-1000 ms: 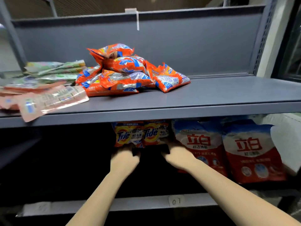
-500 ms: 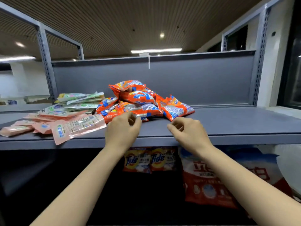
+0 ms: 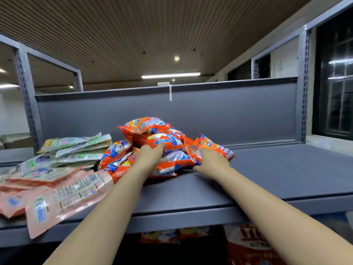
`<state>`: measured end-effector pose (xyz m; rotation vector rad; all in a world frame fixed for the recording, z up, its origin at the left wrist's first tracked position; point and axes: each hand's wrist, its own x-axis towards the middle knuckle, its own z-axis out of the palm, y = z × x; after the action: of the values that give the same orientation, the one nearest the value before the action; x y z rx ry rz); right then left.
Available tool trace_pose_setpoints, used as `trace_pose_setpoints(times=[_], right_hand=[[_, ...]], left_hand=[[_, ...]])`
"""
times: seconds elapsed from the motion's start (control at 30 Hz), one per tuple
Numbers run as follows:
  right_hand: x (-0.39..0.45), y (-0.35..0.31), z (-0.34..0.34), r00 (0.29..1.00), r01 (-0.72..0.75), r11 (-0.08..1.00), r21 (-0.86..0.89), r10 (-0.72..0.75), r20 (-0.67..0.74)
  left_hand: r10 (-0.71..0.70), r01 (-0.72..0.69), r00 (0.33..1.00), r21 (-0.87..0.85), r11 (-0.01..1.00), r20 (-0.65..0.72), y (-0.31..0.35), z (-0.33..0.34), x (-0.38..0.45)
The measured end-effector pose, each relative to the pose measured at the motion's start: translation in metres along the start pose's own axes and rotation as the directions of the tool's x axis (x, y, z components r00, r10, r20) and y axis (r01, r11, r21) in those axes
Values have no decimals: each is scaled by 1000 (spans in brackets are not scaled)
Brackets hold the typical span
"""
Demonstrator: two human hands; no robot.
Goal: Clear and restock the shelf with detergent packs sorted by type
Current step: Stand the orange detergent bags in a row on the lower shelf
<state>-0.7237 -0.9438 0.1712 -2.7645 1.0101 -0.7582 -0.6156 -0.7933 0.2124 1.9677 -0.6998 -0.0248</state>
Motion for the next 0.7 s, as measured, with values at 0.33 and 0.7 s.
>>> trace_pose_setpoints(times=[0.33,0.7], right_hand=[[-13,28,-14,944,-171,965,201,218,-247],[-72,50,-32,809,-73,603,794,502,-307]], left_hand=[[-145,147,989,-117,982,31,4,15,33],[-48,47,990,-16,999,-133,-6,10,11]])
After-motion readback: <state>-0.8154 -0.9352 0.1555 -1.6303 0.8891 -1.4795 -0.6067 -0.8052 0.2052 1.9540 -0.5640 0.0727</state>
